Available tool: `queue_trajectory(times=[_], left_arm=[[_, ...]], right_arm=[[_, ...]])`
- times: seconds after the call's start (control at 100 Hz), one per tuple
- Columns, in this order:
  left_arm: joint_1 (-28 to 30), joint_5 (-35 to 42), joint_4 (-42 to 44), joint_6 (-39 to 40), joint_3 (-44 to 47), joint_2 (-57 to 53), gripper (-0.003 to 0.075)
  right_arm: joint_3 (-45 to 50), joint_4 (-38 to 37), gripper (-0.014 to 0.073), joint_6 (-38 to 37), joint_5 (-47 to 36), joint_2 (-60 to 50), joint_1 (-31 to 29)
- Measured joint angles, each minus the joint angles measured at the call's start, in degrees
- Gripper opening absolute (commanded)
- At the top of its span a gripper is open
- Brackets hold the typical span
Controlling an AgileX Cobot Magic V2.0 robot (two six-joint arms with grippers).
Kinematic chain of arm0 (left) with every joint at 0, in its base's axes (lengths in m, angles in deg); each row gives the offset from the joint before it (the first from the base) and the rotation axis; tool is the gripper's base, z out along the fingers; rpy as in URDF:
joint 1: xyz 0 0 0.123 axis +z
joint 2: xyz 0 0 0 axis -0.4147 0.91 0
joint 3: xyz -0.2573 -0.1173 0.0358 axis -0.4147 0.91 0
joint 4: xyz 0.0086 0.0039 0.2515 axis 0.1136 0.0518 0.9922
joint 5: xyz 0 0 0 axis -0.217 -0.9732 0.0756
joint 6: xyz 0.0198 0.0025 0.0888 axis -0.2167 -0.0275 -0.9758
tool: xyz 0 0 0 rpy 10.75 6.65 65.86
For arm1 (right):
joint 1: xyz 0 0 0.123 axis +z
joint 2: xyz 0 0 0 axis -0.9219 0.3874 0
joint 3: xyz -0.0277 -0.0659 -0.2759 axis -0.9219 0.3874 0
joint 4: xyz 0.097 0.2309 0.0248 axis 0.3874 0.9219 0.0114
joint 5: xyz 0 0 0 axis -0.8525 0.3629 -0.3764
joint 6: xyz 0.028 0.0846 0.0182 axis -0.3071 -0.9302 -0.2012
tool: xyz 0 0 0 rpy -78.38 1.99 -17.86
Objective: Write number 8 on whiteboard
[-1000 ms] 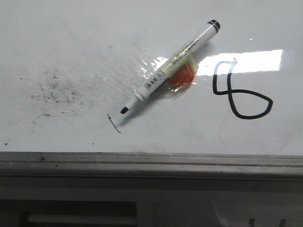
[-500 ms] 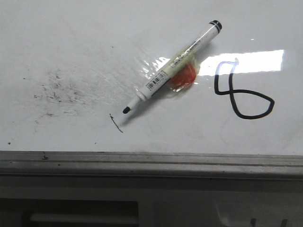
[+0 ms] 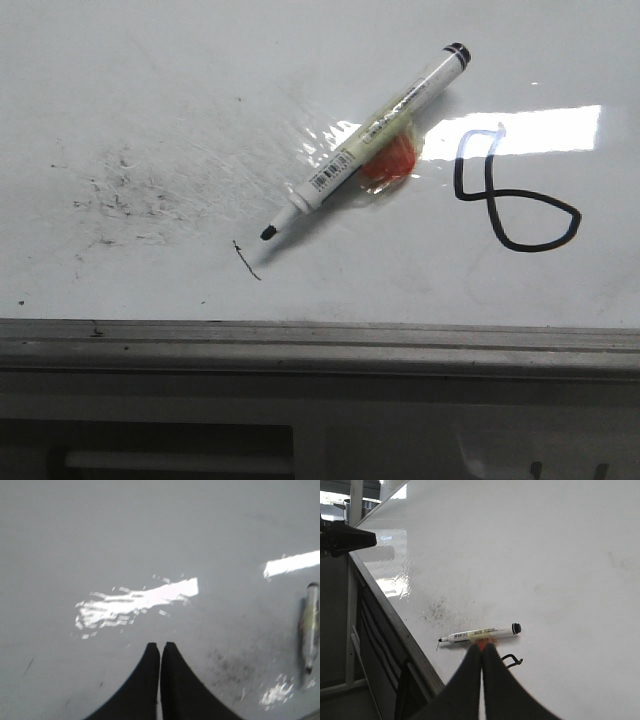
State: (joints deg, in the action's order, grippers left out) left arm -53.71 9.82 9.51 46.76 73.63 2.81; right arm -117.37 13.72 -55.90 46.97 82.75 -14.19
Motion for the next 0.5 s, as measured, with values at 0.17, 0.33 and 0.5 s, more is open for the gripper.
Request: queue_trajectory(times=[0.17,0.33,0.5], left_arm=[[12.2,-10.8,8.5,9.1,0.2,-2.5,-0.002],[18.6,-15.1,16.1,18.8,2.9,-2.5,-0.002],[20.1,-19.4,18.7,25.4,3.2,-2.5,-0.002]], right_arm=[[0.0,0.0,-0.0064,0.0,0.0,0.0,0.0],[0.0,0.0,-0.0064,0.0,0.0,0.0,0.0],[0.0,0.0,-0.0064,0.0,0.0,0.0,0.0]])
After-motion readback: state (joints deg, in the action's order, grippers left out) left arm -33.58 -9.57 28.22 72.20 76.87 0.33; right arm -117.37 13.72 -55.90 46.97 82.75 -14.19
